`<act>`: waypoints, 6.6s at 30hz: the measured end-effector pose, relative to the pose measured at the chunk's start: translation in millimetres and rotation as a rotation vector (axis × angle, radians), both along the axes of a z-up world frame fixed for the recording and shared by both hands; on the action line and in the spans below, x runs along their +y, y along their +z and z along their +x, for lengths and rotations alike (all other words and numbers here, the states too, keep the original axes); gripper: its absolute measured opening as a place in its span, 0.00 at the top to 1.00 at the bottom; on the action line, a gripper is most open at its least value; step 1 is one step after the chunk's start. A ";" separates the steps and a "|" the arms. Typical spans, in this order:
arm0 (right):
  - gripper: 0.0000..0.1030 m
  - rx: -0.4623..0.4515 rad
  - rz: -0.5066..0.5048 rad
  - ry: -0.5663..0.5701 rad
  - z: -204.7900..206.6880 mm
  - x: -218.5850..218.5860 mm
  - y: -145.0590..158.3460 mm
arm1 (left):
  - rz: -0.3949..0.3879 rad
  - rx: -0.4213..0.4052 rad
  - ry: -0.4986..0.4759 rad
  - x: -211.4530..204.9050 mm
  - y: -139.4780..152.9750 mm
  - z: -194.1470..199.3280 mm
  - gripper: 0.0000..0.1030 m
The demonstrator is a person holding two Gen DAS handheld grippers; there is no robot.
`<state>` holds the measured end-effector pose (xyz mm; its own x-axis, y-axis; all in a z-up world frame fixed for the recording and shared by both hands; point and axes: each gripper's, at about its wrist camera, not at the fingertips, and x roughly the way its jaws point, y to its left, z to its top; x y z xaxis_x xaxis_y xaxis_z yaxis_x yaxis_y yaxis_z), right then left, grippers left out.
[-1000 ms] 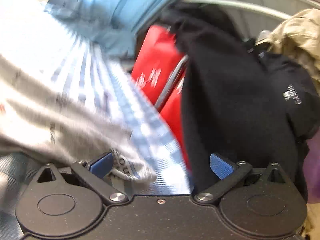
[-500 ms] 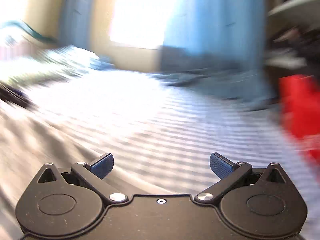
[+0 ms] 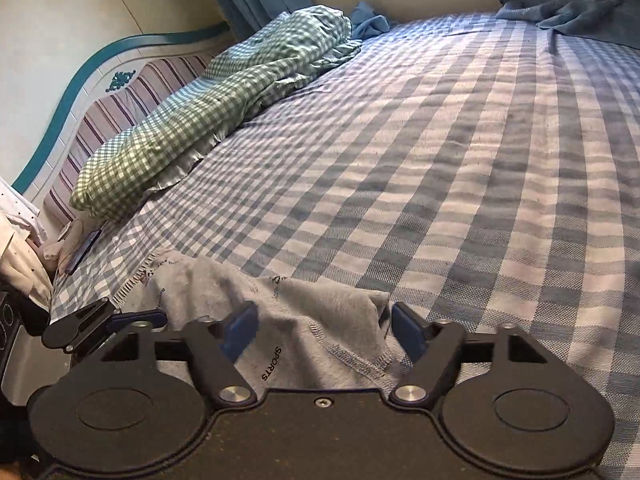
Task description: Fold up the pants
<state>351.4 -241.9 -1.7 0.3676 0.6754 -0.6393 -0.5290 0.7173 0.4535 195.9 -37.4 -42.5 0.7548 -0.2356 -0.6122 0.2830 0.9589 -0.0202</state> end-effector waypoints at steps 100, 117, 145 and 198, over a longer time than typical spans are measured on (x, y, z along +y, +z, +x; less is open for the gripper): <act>0.31 -0.259 0.121 -1.208 -270.6 -425.0 -71.2 | 0.013 0.014 -0.300 -297.2 -22.5 7.0 0.00; 0.96 -0.553 -0.386 -1.013 -255.4 -338.5 -33.7 | -0.383 0.196 -0.382 -279.4 19.3 46.3 0.01; 0.41 -0.639 -0.601 -0.522 -288.5 -153.0 -58.0 | -0.544 0.378 -0.294 -240.3 -14.0 39.6 0.04; 0.93 -0.616 -0.309 -0.680 -301.4 -122.5 -16.5 | -0.574 0.396 -0.246 -222.0 34.2 41.8 0.96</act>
<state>50.0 -364.3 -18.2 0.9479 0.0295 -0.3172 -0.0392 0.9989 -0.0242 237.8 -259.4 -8.3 0.3870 -0.7349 -0.5569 0.3564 0.6762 -0.6448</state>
